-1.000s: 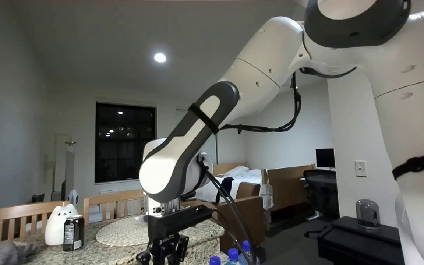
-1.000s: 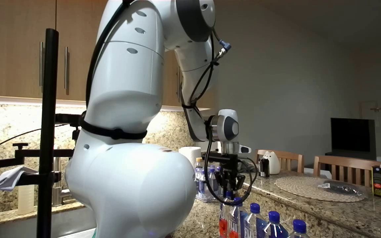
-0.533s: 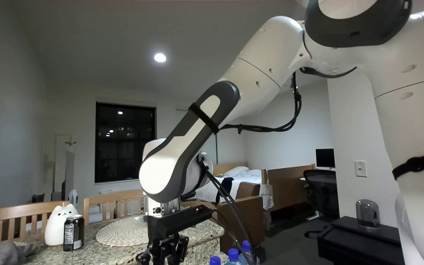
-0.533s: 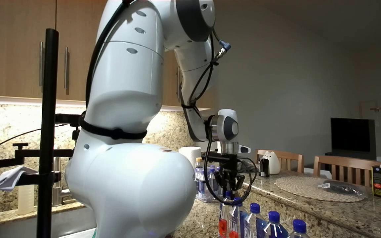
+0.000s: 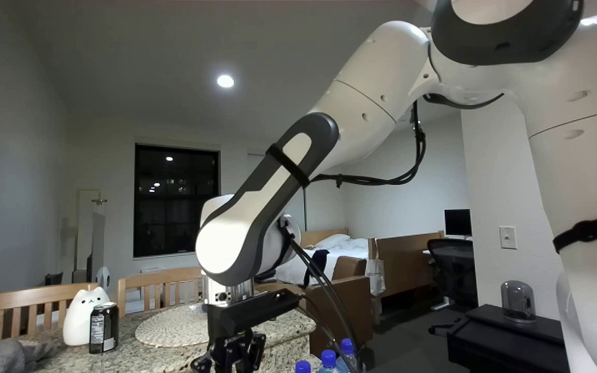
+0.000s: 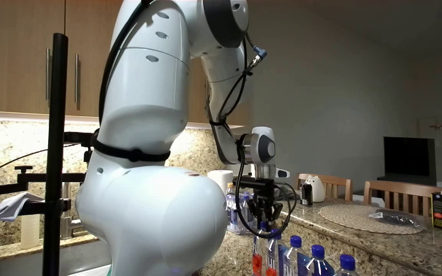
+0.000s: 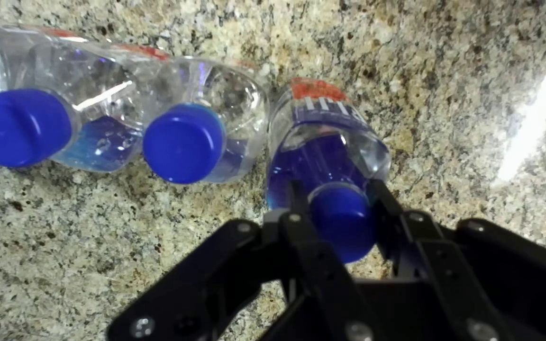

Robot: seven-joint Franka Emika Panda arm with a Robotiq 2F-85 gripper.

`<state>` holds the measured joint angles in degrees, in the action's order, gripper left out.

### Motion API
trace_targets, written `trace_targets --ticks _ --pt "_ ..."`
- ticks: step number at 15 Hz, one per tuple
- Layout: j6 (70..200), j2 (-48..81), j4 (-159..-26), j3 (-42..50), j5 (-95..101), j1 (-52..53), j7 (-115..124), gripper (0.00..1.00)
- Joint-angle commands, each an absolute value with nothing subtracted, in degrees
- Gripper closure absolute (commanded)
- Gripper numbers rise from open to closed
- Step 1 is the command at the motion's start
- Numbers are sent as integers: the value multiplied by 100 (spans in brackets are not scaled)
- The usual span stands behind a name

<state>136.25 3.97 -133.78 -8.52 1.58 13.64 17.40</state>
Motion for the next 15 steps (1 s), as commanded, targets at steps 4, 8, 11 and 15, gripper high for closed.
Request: trace_targets --ticks 4,8,11,15 --pt "13595 40 -13712 -960 -64 1276 1616 85" --pt "13647 65 -13723 -946 -25 1268 1672 85" --pt "13666 90 -13702 -941 -2 1265 1670 85" --pt "13670 92 -13685 -931 30 1257 1675 85"
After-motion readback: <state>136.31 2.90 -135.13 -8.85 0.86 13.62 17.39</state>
